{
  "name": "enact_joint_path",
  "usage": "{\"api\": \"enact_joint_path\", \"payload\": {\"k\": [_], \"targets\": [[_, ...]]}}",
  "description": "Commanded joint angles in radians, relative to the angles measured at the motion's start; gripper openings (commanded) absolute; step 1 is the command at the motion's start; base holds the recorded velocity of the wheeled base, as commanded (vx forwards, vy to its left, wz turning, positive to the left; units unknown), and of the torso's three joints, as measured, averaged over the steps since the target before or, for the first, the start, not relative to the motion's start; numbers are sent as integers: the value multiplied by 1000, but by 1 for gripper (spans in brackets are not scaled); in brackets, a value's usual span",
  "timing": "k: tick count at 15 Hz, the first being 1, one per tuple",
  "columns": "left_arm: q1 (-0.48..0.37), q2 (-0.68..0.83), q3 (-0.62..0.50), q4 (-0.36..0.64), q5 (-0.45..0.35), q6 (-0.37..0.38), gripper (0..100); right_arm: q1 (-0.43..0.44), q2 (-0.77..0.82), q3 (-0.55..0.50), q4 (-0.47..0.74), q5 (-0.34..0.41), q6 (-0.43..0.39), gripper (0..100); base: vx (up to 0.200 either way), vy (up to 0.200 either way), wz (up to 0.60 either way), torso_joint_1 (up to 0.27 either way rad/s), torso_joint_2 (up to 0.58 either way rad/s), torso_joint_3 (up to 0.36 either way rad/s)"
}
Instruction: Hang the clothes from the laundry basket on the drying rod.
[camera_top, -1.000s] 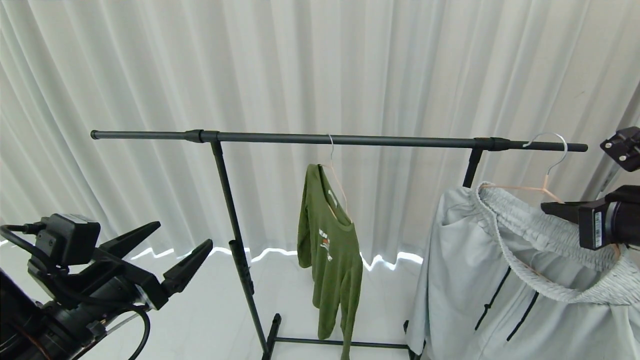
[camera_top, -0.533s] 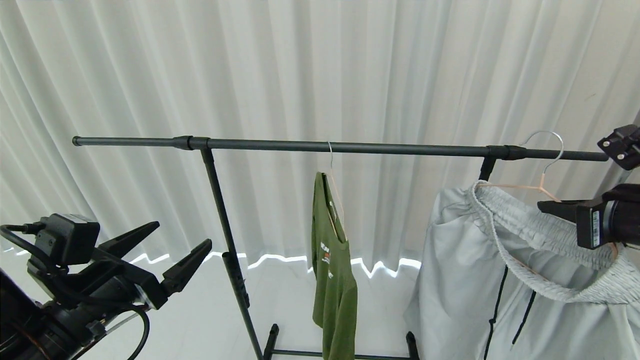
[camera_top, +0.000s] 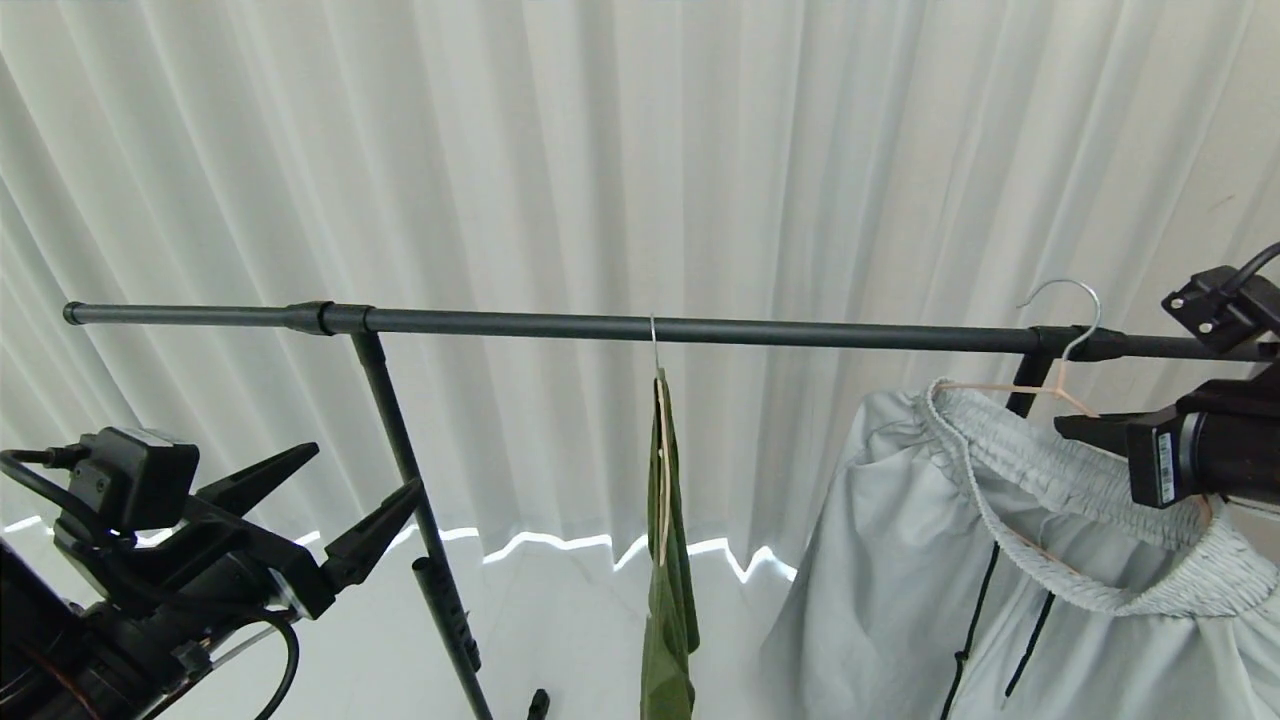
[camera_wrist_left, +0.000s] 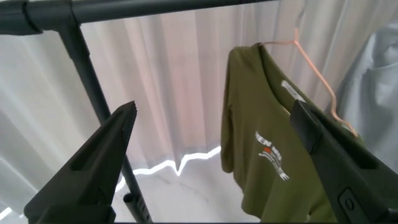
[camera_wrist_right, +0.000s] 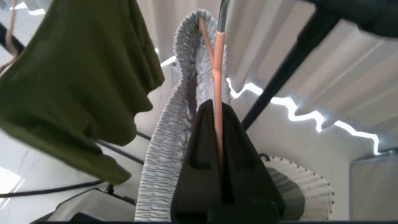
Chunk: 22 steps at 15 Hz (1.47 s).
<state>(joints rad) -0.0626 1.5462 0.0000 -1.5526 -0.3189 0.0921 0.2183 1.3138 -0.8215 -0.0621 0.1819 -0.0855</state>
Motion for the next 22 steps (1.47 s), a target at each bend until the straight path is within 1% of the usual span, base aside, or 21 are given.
{"api": "enact_joint_path", "payload": {"k": [1, 4, 7, 9, 11, 15, 22], "targets": [[0, 0, 0, 0, 0, 0, 100, 3, 27, -2, -1, 1, 0, 0, 0, 0, 0, 0, 0, 0], [1, -1, 0, 0, 0, 0, 100, 18, 111, -10, -48, -6, 0, 0, 0, 0, 0, 0, 0, 0], [3, 2, 0, 0, 0, 0, 100, 13, 189, -61, -87, -7, 7, 0, 0, 0, 0, 0, 0, 0], [3, 2, 0, 0, 0, 1, 100, 12, 225, -74, -114, -7, 49, 0, 0, 0, 0, 0, 0, 0], [3, 5, 0, 0, 0, 1, 100, -4, 259, -88, -137, -6, 53, 0, 0, 0, 0, 0, 0, 0], [3, 6, 0, 0, 0, 1, 100, -2, 291, -88, -137, -6, 53, 0, 0, 0, 0, 0, 0, 0], [4, 8, 0, 0, 0, 1, 100, -2, 300, -85, -139, -6, 52, 0, 0, 0, 0, 0, 0, 0]]}}
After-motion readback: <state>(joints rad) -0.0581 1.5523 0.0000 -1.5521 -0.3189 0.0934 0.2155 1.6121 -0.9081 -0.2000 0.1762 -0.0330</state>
